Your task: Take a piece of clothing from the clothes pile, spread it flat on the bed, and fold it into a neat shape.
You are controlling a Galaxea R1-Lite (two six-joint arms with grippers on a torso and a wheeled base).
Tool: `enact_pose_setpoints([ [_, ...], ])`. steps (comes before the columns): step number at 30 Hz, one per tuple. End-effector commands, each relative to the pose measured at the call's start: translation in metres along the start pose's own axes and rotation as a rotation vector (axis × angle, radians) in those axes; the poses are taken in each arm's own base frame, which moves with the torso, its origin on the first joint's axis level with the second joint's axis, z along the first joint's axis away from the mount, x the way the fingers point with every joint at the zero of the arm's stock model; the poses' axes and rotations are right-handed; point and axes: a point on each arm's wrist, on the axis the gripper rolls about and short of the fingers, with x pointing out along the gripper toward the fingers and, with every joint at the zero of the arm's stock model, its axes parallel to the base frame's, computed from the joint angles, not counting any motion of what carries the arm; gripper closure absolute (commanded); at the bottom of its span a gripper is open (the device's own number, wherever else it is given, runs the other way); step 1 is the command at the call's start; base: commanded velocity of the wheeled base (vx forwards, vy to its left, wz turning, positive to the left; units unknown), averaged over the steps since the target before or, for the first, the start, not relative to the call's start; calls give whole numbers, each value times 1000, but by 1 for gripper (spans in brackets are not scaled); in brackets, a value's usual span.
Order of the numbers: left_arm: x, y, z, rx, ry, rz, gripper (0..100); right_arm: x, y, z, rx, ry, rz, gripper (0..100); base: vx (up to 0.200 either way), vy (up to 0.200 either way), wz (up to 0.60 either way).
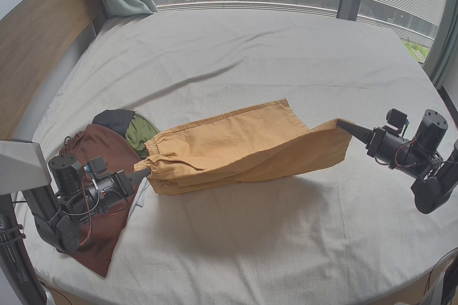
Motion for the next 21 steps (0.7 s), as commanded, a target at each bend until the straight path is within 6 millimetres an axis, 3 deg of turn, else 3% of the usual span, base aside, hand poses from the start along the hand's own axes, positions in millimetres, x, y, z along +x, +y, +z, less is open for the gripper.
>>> enact_pose_setpoints([
  [1,2,-2,1,4,-7,-9,100,13,-10,8,-7,-14,8,100,0,0,0],
  [8,8,-2,9,-18,-52,5,100,39,-28,21,0,-28,16,100,0,0,0],
  [21,21,4,16,-52,-116,37,100,67,-61,23,33,-33,12,100,0,0,0],
])
